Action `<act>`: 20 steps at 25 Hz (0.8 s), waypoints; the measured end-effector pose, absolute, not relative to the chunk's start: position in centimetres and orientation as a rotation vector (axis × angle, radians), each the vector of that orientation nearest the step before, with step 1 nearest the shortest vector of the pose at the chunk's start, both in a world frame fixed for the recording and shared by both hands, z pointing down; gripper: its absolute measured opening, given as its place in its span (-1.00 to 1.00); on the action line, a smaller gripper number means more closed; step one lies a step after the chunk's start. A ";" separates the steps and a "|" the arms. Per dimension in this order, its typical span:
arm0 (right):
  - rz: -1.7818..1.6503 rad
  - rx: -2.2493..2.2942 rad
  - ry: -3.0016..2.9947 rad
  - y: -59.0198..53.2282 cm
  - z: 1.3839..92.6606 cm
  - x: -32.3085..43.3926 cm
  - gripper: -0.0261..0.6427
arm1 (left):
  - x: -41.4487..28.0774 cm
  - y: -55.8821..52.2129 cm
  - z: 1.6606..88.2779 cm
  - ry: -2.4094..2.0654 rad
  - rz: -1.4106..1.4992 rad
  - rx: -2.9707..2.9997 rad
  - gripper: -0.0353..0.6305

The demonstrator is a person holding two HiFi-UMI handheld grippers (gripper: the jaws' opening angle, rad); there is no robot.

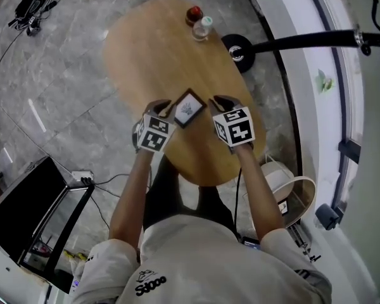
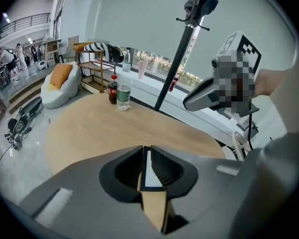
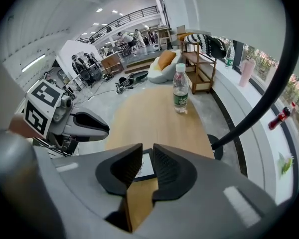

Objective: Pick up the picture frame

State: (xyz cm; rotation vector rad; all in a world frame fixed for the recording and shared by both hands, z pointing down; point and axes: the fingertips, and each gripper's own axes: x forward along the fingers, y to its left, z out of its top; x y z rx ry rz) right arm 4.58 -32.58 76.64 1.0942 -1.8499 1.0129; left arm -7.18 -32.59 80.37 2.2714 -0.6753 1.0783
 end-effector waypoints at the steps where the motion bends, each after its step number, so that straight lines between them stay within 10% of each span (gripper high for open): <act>1: 1.025 1.087 -1.841 -32.6 77.6 4.5 -0.71 | -7.0 -32.4 81.4 -0.662 1.083 2.268 -0.71; 20: 1.172 0.906 -1.705 -31.3 91.7 2.6 -0.61 | -6.6 -29.9 95.1 -0.428 1.337 2.123 -0.63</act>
